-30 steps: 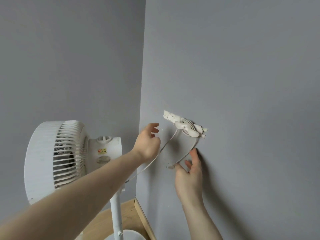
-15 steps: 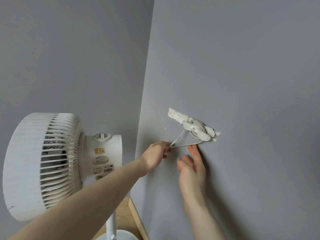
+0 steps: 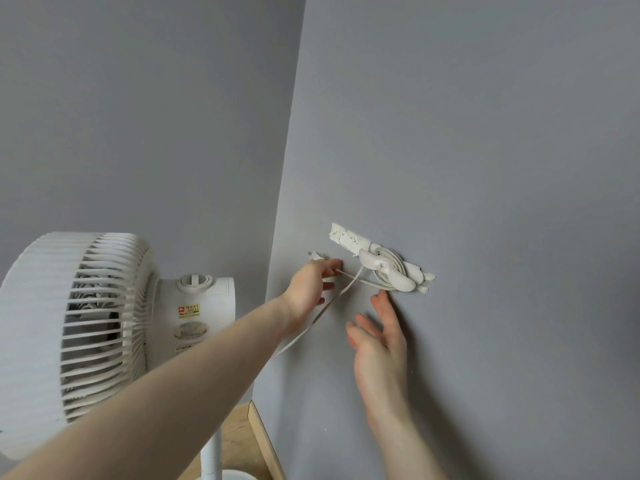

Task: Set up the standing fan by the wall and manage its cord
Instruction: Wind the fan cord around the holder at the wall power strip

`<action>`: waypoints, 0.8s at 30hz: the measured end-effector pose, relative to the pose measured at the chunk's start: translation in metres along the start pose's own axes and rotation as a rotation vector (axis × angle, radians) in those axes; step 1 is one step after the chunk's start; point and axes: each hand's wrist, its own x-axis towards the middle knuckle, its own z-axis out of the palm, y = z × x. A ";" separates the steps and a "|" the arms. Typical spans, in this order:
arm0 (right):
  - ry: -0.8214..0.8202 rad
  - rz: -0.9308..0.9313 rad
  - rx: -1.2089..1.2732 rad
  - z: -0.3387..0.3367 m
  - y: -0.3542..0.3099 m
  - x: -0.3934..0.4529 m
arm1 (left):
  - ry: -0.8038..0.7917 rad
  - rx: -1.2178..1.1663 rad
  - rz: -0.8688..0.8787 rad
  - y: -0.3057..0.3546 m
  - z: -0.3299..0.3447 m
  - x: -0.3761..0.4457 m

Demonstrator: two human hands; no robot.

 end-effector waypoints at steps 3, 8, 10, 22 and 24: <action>0.006 -0.005 -0.009 -0.007 -0.003 -0.004 | 0.018 0.016 0.066 0.016 0.002 0.004; 0.016 0.021 -0.027 -0.021 -0.005 -0.015 | 0.027 -0.017 0.124 0.042 0.006 0.004; 0.010 0.028 -0.027 -0.025 -0.007 -0.019 | 0.007 -0.024 0.140 0.053 0.010 0.000; 0.056 -0.019 -0.038 -0.054 -0.018 -0.038 | -0.008 0.228 0.321 0.088 0.015 -0.020; 0.071 -0.034 -0.043 -0.060 -0.020 -0.042 | -0.023 0.243 0.342 0.090 0.018 -0.024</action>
